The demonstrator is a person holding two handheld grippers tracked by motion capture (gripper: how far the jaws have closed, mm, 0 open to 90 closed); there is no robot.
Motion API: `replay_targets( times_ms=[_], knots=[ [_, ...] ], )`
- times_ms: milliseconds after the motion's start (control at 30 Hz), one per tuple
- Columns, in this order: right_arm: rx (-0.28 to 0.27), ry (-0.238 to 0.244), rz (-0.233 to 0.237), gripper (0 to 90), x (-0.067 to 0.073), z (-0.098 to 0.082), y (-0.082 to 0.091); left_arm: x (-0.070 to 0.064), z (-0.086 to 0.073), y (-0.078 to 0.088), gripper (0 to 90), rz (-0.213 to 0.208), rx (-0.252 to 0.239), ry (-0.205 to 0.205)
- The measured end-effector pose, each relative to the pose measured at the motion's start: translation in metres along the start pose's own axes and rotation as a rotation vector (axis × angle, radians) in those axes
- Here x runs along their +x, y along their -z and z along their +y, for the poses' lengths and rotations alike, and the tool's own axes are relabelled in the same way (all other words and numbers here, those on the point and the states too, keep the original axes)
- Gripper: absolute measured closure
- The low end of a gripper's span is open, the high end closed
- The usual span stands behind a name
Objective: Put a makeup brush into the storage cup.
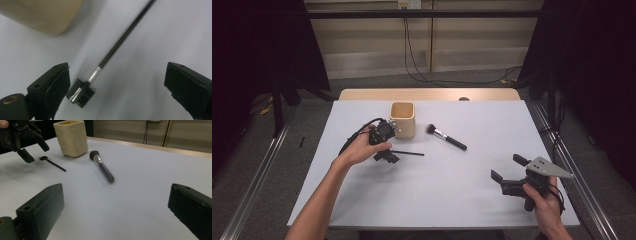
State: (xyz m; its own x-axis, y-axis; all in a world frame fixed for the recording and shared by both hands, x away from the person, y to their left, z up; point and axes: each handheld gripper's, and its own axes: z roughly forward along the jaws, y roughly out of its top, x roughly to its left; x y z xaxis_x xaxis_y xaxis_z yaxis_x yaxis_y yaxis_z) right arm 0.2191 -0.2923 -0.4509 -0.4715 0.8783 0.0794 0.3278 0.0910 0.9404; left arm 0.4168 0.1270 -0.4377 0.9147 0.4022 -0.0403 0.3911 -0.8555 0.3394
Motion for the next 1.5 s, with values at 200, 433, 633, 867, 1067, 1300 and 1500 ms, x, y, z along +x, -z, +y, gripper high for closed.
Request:
replay_targets(
  times_ms=[200,433,633,867,1067,1300,1500],
  knots=[
    [-0.001,0.002,0.000,0.2,0.001,0.000,0.000,-0.001,0.005,-0.003,6.6,-0.012,0.019,-0.036],
    [-0.005,0.000,0.001,0.2,0.001,0.000,0.000,0.000,0.007,-0.010,17.1,-0.013,0.043,-0.039],
    [-0.004,0.004,0.003,0.2,0.001,0.000,0.001,0.006,0.009,-0.018,26.0,-0.038,0.078,-0.038],
    [-0.005,0.009,0.000,0.3,0.001,0.000,0.001,0.009,0.015,-0.019,38.1,-0.029,0.140,-0.049],
    [-0.005,0.007,-0.001,0.3,0.002,0.000,0.003,0.009,0.019,-0.020,43.1,-0.030,0.171,-0.062],
    [-0.002,0.011,-0.002,0.3,0.001,-0.001,0.004,0.010,0.018,-0.017,62.4,-0.034,0.177,-0.080],
    [-0.001,0.015,-0.001,0.3,0.003,-0.001,0.004,0.010,0.019,-0.017,70.1,-0.049,0.185,-0.069]
  ],
)
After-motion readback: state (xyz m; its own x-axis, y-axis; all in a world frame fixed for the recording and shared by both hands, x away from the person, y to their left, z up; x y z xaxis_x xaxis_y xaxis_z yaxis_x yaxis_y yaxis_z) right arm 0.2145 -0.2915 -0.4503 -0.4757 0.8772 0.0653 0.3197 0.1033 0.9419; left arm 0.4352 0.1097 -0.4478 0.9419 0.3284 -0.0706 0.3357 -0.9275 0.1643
